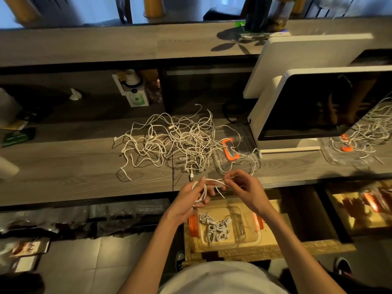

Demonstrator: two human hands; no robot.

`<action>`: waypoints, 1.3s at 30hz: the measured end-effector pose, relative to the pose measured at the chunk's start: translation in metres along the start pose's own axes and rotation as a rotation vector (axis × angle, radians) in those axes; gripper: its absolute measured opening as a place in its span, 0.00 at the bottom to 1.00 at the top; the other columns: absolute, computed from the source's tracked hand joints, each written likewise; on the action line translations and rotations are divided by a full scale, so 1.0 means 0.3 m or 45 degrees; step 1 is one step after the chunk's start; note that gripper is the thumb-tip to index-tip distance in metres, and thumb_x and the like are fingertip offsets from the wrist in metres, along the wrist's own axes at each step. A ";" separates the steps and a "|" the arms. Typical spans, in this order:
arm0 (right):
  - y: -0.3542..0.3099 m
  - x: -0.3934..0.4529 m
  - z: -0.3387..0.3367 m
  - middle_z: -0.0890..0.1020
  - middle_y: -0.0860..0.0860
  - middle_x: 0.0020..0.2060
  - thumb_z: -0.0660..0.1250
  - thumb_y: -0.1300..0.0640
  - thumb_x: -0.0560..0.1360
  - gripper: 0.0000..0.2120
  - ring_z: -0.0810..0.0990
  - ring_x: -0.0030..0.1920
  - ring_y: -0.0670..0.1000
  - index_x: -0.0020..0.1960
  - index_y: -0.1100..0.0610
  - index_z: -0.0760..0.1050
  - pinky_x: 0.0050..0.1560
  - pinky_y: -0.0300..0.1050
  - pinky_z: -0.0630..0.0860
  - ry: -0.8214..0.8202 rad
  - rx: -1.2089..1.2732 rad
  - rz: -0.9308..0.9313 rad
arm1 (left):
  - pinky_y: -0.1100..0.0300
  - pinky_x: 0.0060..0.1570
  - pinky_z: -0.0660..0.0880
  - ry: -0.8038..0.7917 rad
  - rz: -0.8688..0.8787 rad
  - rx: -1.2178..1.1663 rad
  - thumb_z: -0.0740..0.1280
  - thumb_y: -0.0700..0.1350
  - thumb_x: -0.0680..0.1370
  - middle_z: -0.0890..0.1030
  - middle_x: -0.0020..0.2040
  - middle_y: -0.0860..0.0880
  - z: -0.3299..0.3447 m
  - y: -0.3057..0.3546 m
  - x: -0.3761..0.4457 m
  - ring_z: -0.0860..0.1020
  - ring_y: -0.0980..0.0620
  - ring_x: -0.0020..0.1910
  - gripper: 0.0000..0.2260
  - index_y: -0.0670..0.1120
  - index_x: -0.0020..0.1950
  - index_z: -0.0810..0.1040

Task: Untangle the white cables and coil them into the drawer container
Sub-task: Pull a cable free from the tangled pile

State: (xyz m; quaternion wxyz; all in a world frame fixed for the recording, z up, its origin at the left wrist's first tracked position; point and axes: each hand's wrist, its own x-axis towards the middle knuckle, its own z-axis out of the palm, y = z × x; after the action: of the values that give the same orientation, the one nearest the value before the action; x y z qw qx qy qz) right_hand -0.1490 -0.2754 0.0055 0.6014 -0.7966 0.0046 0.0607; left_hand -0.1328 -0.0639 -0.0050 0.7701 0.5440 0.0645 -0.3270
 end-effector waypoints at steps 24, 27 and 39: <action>0.041 -0.126 0.055 0.86 0.43 0.50 0.69 0.50 0.81 0.09 0.85 0.48 0.43 0.59 0.49 0.83 0.46 0.40 0.82 -0.673 -0.414 -0.079 | 0.64 0.27 0.68 0.656 0.209 -0.395 0.57 0.49 0.86 0.77 0.39 0.46 -0.020 -0.015 0.055 0.73 0.54 0.31 0.14 0.41 0.51 0.78; -0.009 -0.111 0.053 0.87 0.43 0.48 0.69 0.50 0.81 0.09 0.85 0.47 0.43 0.59 0.48 0.84 0.47 0.40 0.80 -0.681 -0.384 -0.128 | 0.66 0.28 0.67 0.691 0.182 -0.042 0.57 0.49 0.86 0.77 0.39 0.48 -0.016 -0.029 0.055 0.72 0.57 0.31 0.14 0.41 0.53 0.77; -0.045 -0.020 0.074 0.85 0.45 0.43 0.72 0.47 0.77 0.09 0.84 0.45 0.47 0.49 0.52 0.85 0.49 0.47 0.82 -0.192 -0.077 -0.095 | 0.63 0.30 0.71 0.072 -0.261 0.189 0.53 0.73 0.77 0.80 0.44 0.42 0.056 -0.006 0.000 0.77 0.51 0.36 0.39 0.38 0.58 0.80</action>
State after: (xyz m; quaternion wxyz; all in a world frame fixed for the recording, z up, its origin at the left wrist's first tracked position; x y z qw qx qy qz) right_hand -0.1560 -0.2509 0.0131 0.5775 -0.8073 -0.0722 0.0979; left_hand -0.1381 -0.0790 0.0001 0.6882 0.5990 0.1171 -0.3923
